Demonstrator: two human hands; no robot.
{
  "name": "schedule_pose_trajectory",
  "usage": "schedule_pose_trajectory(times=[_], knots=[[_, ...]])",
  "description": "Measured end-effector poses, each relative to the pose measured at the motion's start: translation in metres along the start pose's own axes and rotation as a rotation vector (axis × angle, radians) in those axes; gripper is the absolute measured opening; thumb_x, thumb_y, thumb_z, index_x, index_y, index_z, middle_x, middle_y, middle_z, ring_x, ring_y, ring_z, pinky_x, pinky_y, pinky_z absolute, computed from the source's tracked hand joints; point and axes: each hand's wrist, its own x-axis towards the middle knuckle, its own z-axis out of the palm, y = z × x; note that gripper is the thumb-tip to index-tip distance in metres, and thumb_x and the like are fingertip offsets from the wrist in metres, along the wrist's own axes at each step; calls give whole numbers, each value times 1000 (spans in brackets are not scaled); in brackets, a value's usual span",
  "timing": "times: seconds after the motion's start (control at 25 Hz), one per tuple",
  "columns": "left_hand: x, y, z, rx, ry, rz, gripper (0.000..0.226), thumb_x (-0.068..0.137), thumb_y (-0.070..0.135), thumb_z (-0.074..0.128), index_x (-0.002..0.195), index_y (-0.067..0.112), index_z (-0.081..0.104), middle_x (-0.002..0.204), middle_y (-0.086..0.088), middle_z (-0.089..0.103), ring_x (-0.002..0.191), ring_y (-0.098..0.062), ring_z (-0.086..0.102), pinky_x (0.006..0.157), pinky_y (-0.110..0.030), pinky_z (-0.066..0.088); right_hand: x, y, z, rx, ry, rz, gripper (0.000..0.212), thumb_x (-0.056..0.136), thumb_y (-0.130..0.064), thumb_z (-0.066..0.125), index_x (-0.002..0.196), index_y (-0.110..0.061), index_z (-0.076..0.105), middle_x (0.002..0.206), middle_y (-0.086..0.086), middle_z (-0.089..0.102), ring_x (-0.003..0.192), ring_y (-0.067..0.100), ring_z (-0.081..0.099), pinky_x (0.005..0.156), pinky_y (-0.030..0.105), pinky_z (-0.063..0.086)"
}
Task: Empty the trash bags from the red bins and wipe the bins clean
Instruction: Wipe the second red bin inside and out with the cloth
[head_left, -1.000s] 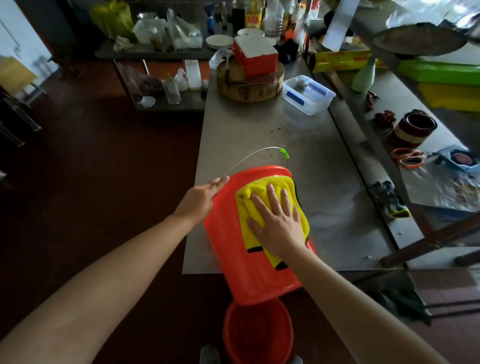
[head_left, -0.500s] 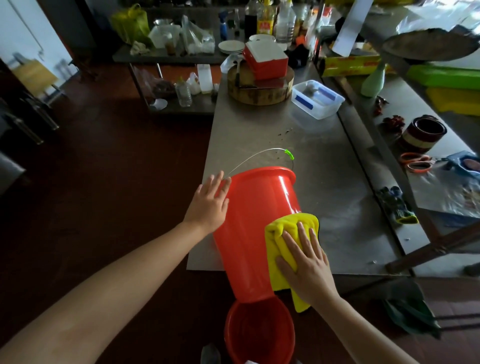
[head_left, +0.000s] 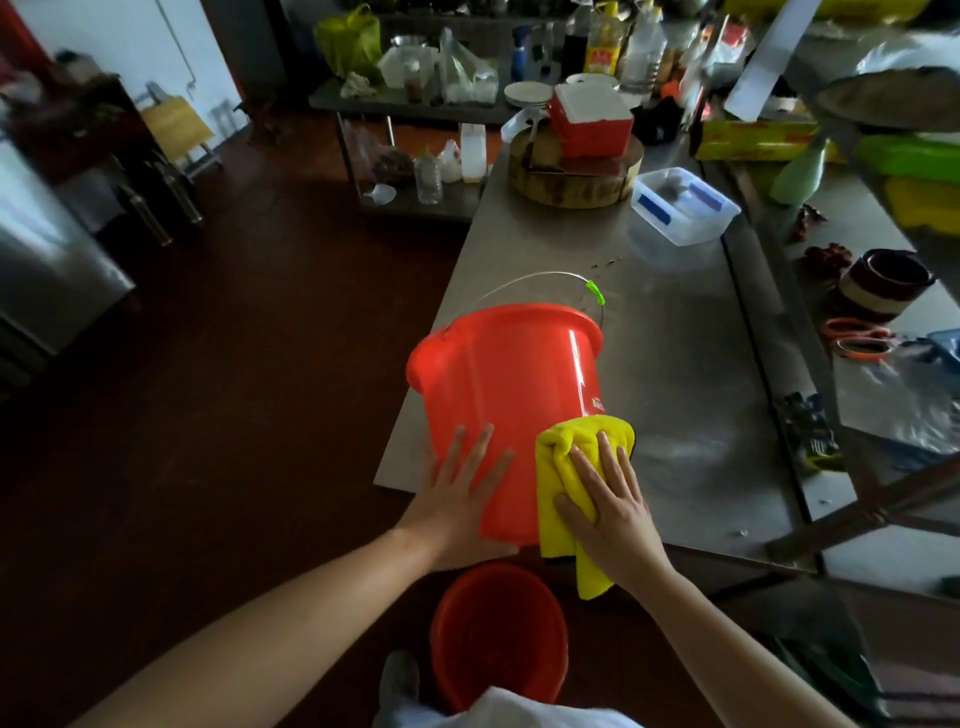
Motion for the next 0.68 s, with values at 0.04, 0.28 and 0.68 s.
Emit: schedule_pose_trajectory(times=[0.04, 0.28, 0.68], knots=[[-2, 4, 3, -22, 7, -27, 123, 71, 84, 55, 154, 38, -23, 159, 0, -39, 146, -37, -34, 115, -70, 17, -2, 8, -3, 76, -7, 7, 64, 91, -78, 37, 149, -63, 16, 164, -25, -10, 155, 11, -8, 119, 42, 18], [-4, 23, 16, -320, -20, -216, 126, 69, 69, 78, 148, 59, -20, 150, 3, -51, 146, -47, -24, 100, -73, 40, 6, 45, -11, 453, -63, 228, 69, 89, -65, 48, 151, -47, 25, 166, -16, 10, 148, 2, 14, 122, 45, 23], [1, 14, 17, -526, 28, -322, 125, 62, 76, 76, 145, 65, -17, 153, 11, -46, 153, -36, -4, 112, -66, 33, 31, 79, 18, 999, -60, 477, 73, 87, -63, 61, 152, -46, 35, 155, -1, 44, 135, 21, 51, 114, 52, 39]])
